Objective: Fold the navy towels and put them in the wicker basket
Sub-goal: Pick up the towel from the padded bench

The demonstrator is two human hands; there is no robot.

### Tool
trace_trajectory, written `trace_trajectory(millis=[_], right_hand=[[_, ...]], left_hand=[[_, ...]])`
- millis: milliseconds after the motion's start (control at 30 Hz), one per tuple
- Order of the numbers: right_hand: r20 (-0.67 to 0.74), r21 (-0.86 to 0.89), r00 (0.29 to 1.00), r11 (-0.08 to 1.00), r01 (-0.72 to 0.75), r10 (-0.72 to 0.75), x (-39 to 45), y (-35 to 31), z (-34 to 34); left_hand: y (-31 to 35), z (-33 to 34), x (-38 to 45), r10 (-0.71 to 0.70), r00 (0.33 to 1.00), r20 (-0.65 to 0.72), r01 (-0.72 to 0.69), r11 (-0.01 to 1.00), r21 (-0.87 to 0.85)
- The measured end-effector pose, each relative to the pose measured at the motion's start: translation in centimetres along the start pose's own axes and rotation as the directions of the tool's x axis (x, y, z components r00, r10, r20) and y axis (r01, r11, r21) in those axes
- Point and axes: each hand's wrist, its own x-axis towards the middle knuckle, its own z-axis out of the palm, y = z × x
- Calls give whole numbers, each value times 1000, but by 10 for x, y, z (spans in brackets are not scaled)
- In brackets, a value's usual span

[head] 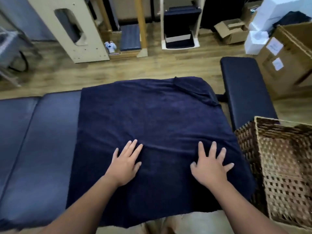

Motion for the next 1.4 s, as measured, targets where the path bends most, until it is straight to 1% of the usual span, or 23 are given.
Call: trace_trajectory(millis=[67,167,267,333,433,500,600,667,700,733,800,867,933,967,1000,1033,1100,1133,1167,1200,1267,1333,1400], right_hand=[[-5,-38,998,997,63,-63,-11,-12,7],[-15,-126,982,975,183,-186,-36,-33,26],[-8,-206,957,937,281,-289,-62,-51,50],[8,-246,943,914,324,-332,-80,-61,66],[37,-274,929,890,363,-368,-105,-70,86],[53,-296,922,875,382,-384,-118,-75,96],[73,-354,913,845,400,-401,-132,-78,106],[72,-385,912,833,398,-403,-137,-79,109],[59,-395,916,834,386,-396,-138,-78,110],[34,-402,919,837,372,-393,-139,-77,110],[-45,-395,900,835,383,-434,-141,-73,109],[-144,-376,830,806,458,-539,-138,-65,114],[-238,-359,734,760,542,-636,-139,-61,119],[-273,-329,701,749,575,-659,-141,-61,120],[-277,-285,696,748,599,-663,-144,-63,120],[-256,-247,700,745,620,-667,-146,-64,122],[-145,-271,724,731,626,-674,-151,-66,124],[-92,-307,742,728,613,-664,-152,-67,126],[-64,-342,764,733,588,-642,-153,-68,127],[-64,-361,775,739,569,-628,-154,-69,128],[-72,-385,787,745,544,-612,-156,-74,127],[-119,-415,781,746,521,-612,-156,-77,127],[-148,-441,787,752,490,-599,-156,-75,127]], left_hand=[[-20,10,-29,-93,996,-3,93,994,-53],[-51,27,-72,-237,971,22,238,970,-51],[-72,44,-113,-368,928,-56,362,927,-101],[-81,52,-134,-509,852,-122,487,856,-170],[-89,56,-153,-683,724,-100,618,706,-345],[-95,52,-163,-720,689,-81,628,649,-430],[-104,41,-171,-743,667,55,666,561,-492],[-113,38,-177,-711,694,118,646,541,-539],[-118,37,-180,-693,709,131,609,508,-609],[-122,38,-183,-679,722,132,546,441,-712],[-127,36,-192,-666,734,137,368,219,-903],[-131,29,-202,-634,761,139,208,35,-978],[-139,23,-210,-610,777,154,179,-19,-984],[-146,24,-213,-607,780,151,191,0,-982],[-153,26,-216,-609,781,140,233,76,-969],[-161,29,-218,-619,775,128,320,209,-924],[-171,33,-222,-616,774,145,537,519,-665],[-173,35,-224,-606,779,162,594,629,-501],[-172,37,-224,-598,786,154,605,697,-385],[-168,37,-223,-593,798,106,590,734,-337],[-159,41,-216,-544,836,-66,488,794,-361],[-144,43,-207,-364,910,-198,301,910,-285],[-128,46,-198,-143,972,-188,125,987,-105]])
